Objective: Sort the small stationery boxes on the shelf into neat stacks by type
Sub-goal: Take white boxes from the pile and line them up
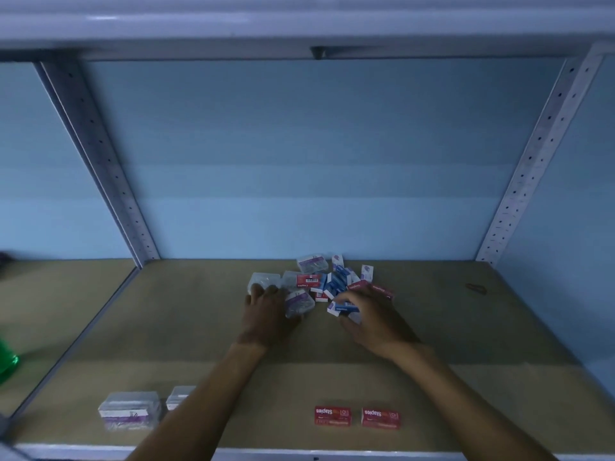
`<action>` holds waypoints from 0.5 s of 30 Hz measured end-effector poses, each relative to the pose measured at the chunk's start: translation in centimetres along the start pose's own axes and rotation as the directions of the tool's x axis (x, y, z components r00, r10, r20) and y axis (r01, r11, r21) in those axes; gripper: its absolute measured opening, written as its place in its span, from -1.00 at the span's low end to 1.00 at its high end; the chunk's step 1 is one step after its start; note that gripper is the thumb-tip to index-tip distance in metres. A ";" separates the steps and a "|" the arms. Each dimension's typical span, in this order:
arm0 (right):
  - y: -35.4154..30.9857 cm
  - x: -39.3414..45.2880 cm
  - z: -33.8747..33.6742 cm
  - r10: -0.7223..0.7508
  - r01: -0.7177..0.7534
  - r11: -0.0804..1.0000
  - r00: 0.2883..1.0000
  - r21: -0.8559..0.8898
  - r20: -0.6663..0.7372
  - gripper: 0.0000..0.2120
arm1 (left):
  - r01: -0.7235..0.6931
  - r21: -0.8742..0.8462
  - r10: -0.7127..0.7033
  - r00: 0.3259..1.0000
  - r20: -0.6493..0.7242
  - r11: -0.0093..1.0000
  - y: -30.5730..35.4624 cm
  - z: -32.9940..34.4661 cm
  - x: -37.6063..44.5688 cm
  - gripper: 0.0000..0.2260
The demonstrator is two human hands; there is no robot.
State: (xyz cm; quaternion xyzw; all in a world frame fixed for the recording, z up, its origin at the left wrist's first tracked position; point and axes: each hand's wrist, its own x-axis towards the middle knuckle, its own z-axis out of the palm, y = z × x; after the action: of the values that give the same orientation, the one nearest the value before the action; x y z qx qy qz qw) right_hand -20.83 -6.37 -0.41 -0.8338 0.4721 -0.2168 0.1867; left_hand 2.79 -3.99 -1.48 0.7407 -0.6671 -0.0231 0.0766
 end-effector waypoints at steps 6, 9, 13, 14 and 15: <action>0.4 0.8 0.4 0.003 -0.003 1.000 1.000 -0.005 0.003 -0.71 | -0.005 -0.057 0.003 1.000 -0.028 0.998 -0.5 -0.1 -0.1 -0.45; 1.0 0.8 0.4 0.011 -0.011 1.000 1.000 -0.021 -0.027 -0.68 | -0.015 -0.062 0.013 0.999 -0.036 0.998 -0.9 0.0 -0.4 -0.45; 1.6 0.3 0.4 0.077 -0.076 0.995 0.997 0.072 -0.019 -0.48 | -0.037 -0.099 0.032 0.998 -0.051 0.994 -1.1 0.1 -0.7 -0.44; 1.7 0.3 0.5 0.089 -0.087 0.991 0.996 0.097 -0.014 -0.43 | -0.043 -0.103 0.038 0.998 -0.054 0.994 -1.1 0.1 -0.8 -0.43; 1.8 0.3 0.6 0.090 -0.088 0.990 0.996 0.108 -0.013 -0.41 | -0.049 -0.097 0.043 0.998 -0.054 0.994 -1.1 0.1 -0.9 -0.42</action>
State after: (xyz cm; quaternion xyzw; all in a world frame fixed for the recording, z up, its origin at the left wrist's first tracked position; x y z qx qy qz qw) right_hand -21.63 -7.41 -1.78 -0.7987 0.4981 -0.2411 0.2366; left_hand 3.78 -3.02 -1.77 0.7208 -0.6798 -0.0349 0.1305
